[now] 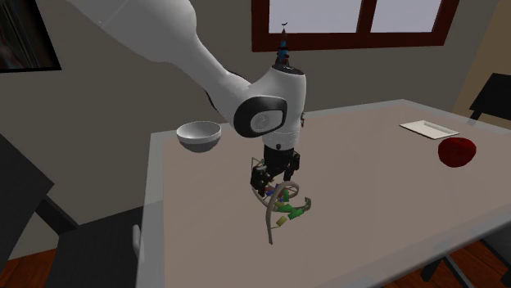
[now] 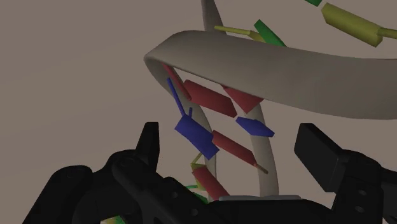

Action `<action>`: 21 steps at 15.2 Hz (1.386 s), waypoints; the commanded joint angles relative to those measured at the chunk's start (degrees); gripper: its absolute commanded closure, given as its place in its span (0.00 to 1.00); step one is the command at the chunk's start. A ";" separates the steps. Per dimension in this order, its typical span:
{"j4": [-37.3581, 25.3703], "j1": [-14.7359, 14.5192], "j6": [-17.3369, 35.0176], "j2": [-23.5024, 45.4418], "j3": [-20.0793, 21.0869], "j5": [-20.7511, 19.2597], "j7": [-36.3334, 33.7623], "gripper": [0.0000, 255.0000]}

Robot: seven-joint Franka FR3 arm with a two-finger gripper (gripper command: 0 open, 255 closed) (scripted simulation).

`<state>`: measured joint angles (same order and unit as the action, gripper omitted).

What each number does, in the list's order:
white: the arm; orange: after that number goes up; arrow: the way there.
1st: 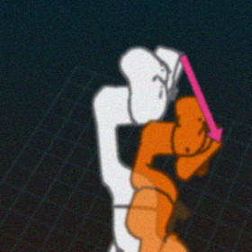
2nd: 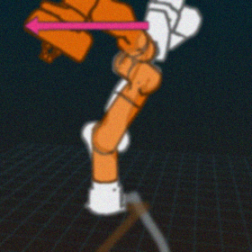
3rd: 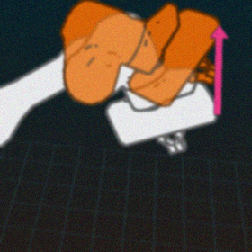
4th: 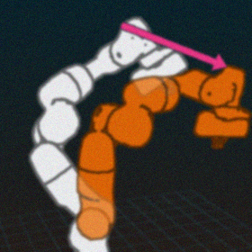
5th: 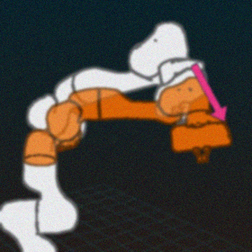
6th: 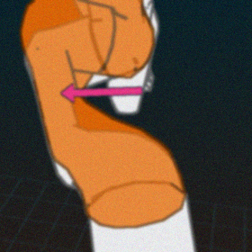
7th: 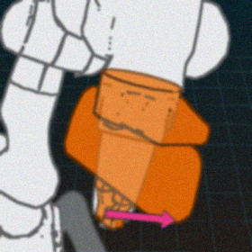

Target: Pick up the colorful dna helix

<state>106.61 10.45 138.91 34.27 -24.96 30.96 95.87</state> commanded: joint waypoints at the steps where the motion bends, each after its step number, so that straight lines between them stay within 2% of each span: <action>1: 0.00 0.05 0.20 0.18 0.11 0.14 0.08 1.00; 10: -0.05 0.08 0.14 0.18 0.09 0.13 0.11 1.00; 21: -0.17 -1.98 -5.20 -5.55 -2.86 -4.01 -3.05 1.00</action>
<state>106.45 8.77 134.13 29.27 -27.59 27.33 93.22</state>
